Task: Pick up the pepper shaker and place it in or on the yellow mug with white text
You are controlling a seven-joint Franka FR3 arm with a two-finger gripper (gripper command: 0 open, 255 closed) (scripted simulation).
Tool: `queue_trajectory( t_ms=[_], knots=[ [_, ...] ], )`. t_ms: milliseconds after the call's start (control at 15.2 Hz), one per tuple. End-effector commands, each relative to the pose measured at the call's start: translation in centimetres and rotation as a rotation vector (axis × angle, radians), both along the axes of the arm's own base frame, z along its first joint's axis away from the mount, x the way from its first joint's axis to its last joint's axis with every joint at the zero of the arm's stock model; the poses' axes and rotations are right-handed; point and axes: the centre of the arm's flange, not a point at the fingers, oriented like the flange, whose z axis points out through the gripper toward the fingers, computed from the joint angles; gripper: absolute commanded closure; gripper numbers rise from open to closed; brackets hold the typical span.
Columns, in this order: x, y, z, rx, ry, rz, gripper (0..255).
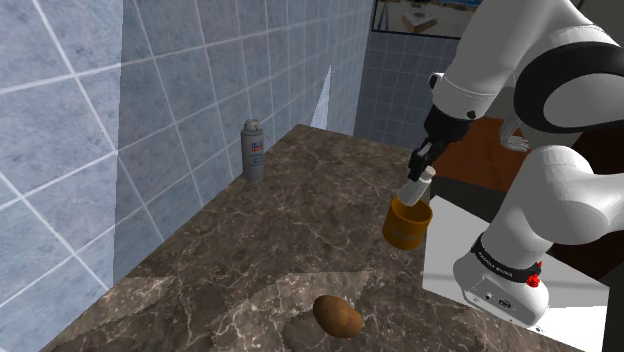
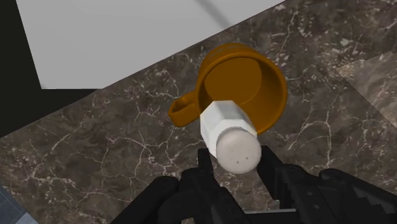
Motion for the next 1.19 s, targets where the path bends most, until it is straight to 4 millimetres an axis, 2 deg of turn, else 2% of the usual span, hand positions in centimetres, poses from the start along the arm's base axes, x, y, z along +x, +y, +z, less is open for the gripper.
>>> queue_trajectory(
  t_ms=[0,330,594,1122],
  knots=[
    [0.0,-0.1,-0.3,-0.003,0.007,-0.002,0],
    [0.0,-0.1,-0.2,-0.003,0.007,-0.002,0],
    [-0.7,0.3,4.7,-0.003,0.007,-0.002,0],
    [-0.7,0.3,4.7,-0.003,0.007,-0.002,0]
  ],
)
